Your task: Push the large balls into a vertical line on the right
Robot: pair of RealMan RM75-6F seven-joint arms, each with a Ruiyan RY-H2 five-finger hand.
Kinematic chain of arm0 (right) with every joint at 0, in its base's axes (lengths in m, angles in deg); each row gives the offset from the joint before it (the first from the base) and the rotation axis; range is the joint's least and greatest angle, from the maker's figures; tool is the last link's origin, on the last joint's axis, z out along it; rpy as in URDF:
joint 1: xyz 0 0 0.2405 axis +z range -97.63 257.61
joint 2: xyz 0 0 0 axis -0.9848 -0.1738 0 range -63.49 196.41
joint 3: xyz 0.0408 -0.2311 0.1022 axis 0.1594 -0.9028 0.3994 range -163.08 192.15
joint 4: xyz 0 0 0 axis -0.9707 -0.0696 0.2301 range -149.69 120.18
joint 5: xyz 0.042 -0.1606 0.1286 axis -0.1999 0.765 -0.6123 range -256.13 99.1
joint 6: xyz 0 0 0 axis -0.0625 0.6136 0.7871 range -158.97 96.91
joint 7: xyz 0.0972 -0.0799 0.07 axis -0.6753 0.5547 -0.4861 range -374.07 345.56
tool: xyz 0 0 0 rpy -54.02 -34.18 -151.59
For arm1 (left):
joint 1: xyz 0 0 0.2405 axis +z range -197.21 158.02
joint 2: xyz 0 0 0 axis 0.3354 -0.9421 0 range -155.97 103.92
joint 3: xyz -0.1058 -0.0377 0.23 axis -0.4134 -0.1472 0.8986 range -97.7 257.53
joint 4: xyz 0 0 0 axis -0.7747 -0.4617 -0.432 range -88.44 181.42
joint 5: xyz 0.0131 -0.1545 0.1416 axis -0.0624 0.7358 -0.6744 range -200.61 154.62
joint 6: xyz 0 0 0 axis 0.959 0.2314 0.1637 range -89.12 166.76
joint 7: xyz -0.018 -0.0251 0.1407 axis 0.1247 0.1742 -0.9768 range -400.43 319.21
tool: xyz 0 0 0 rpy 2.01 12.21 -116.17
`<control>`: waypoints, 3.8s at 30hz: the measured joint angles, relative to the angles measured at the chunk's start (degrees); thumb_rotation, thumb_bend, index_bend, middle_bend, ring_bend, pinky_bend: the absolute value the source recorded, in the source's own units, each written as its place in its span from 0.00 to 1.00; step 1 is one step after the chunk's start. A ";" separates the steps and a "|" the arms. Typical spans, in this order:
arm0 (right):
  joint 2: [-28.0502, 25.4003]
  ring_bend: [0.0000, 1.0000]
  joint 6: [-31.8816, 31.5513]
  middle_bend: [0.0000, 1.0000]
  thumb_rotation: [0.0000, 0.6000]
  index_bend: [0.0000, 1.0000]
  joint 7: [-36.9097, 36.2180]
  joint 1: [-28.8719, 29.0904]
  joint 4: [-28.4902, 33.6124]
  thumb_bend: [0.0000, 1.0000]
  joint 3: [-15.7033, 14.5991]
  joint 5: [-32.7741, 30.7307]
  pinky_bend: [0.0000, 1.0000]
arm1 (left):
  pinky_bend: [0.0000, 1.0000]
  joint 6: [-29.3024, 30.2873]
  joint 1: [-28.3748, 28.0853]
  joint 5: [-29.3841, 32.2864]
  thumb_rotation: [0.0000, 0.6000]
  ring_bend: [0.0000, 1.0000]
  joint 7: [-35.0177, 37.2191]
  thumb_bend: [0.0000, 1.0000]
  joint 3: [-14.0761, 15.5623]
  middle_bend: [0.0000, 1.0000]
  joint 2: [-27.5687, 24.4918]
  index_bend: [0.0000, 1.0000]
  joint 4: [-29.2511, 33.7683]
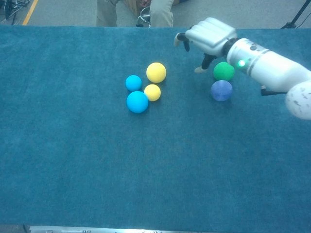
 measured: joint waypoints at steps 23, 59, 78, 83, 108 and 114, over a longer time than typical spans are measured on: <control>14.52 0.22 2.98 0.36 1.00 0.25 8.42 9.24 -14.80 0.00 0.44 -6.72 0.37 | 0.29 1.41 1.73 0.28 1.00 0.24 1.87 0.40 0.22 0.17 -0.40 0.32 -1.16; 8.67 0.32 -0.94 0.53 1.00 0.43 1.30 5.01 -8.66 0.07 -1.92 -2.43 0.37 | 0.29 0.89 1.95 -0.05 1.00 0.24 3.63 0.40 -0.04 0.17 0.24 0.32 -3.09; -4.56 0.32 -4.91 0.53 1.00 0.43 -3.98 -3.46 5.66 0.07 -10.62 7.31 0.37 | 0.29 -0.90 0.53 -0.22 1.00 0.24 2.23 0.40 -0.29 0.17 0.69 0.32 -2.09; -6.00 0.32 -5.60 0.53 1.00 0.43 -5.68 -5.00 6.83 0.07 -12.33 10.05 0.37 | 0.29 -1.06 0.51 -0.07 1.00 0.24 2.22 0.40 -0.23 0.17 0.76 0.32 -2.14; -8.59 0.24 -3.29 0.39 1.00 0.22 -2.48 -7.19 9.37 0.07 -13.59 11.58 0.35 | 0.28 -1.13 0.39 -0.24 1.00 0.24 2.21 0.40 0.00 0.17 1.22 0.32 -2.36; -9.35 0.24 -3.57 0.38 1.00 0.21 -2.25 -7.16 10.86 0.07 -12.47 11.42 0.35 | 0.28 -1.06 0.43 -0.20 1.00 0.24 2.26 0.40 0.03 0.17 1.10 0.32 -2.38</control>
